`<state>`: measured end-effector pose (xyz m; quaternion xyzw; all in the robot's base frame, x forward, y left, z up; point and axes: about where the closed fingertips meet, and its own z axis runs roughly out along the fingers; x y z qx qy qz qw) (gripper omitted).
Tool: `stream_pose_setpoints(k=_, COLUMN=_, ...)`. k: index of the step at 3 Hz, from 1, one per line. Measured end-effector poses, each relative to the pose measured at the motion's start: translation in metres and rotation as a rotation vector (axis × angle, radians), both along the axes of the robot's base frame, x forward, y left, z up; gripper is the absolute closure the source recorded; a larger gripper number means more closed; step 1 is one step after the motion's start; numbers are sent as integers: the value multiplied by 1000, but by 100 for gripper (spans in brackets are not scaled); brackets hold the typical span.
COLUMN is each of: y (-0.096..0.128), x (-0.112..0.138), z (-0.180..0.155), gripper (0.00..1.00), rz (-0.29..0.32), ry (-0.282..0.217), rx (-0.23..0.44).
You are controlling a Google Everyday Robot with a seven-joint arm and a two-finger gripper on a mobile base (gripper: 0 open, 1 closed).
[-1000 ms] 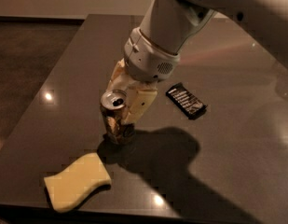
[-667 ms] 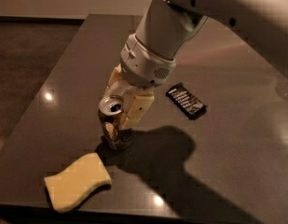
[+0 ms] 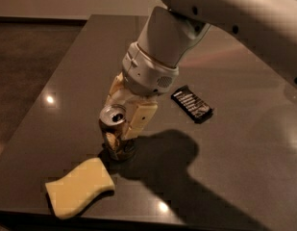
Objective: Move orange can near sponge
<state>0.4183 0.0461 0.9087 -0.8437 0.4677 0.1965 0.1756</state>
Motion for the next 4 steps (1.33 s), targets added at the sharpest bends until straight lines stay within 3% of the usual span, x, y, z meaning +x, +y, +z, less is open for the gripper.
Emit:
stream_pose_setpoints(k=2, y=1, x=0, z=-4, gripper=17, rz=-6, ry=9, rx=21)
stream_pose_setpoints(k=3, y=2, x=0, z=-2, gripper=0, rz=-6, ry=4, rx=22)
stream_pose_setpoints(k=4, y=2, x=0, z=-2, gripper=0, rz=-6, ry=4, rx=22)
